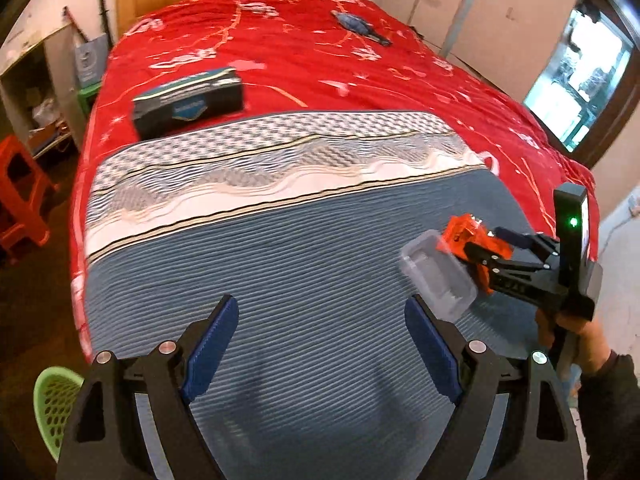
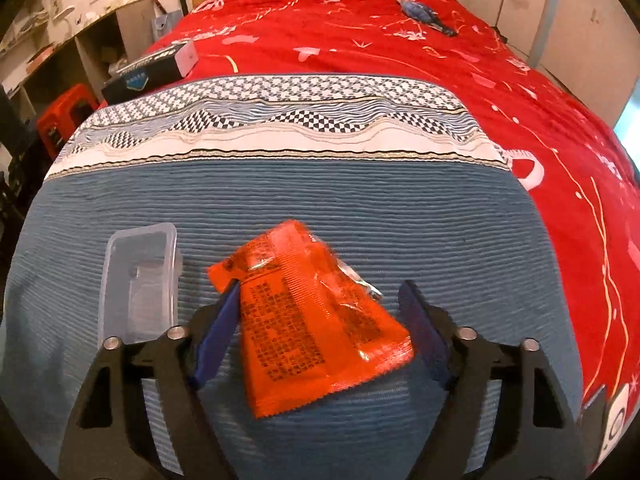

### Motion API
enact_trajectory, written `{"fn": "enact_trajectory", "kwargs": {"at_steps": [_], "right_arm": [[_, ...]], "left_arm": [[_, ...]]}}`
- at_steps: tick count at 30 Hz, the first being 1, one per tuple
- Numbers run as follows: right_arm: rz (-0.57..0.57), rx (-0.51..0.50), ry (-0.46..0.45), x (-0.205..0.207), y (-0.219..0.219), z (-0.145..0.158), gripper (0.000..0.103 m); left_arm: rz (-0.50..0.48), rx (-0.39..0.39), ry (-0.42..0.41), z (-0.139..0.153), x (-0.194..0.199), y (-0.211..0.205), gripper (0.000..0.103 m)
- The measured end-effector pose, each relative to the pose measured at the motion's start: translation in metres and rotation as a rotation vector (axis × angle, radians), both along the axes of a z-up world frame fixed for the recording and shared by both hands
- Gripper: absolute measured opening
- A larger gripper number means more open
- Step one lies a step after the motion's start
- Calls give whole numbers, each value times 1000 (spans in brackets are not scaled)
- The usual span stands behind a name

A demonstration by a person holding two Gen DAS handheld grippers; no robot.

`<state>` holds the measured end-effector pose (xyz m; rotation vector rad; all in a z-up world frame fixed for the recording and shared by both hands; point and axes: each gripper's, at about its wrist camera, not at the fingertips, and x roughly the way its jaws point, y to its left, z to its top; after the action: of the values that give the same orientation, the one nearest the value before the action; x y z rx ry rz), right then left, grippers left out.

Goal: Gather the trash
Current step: 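Grasp the orange packet with the right tool while the left tool grasps the small clear box, then carry the small clear box to the green basket and open the left tool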

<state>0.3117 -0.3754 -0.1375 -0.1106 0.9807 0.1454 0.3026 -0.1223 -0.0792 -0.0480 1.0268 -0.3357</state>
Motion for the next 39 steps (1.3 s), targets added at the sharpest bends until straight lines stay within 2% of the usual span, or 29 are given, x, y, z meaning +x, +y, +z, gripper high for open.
{"fn": "enact_trajectory", "kwargs": {"at_steps": [4, 9, 17, 20, 23, 26, 28, 29, 33, 39], "right_arm": [[-3, -12, -12, -9, -3, 4, 63], [-34, 23, -30, -26, -16, 11, 61], [-63, 75, -62, -50, -31, 24, 61], [-62, 90, -74, -61, -32, 29, 61], [-61, 103, -83, -70, -30, 32, 61], [-63, 124, -92, -81, -26, 35, 61], [-62, 127, -93, -86, -24, 36, 61], [-63, 132, -95, -91, -22, 37, 61], [-73, 166, -101, -104, -16, 42, 61], [-66, 208, -125, -129, 7, 53, 61]], "left_arm": [[-51, -21, 13, -9, 9, -30, 81], [-91, -53, 53, -23, 19, -61, 76], [-91, -51, 124, -55, 36, -92, 68], [-73, -54, 148, -65, 41, -95, 61], [-59, -54, 166, -74, 44, -97, 49], [-50, -49, 166, -78, 45, -97, 34], [-49, -59, 170, -78, 44, -92, 20], [-50, -67, 172, -78, 44, -90, 16], [-41, -81, 153, -68, 32, -75, 7], [-24, -86, 79, -36, -2, -38, 6]]}}
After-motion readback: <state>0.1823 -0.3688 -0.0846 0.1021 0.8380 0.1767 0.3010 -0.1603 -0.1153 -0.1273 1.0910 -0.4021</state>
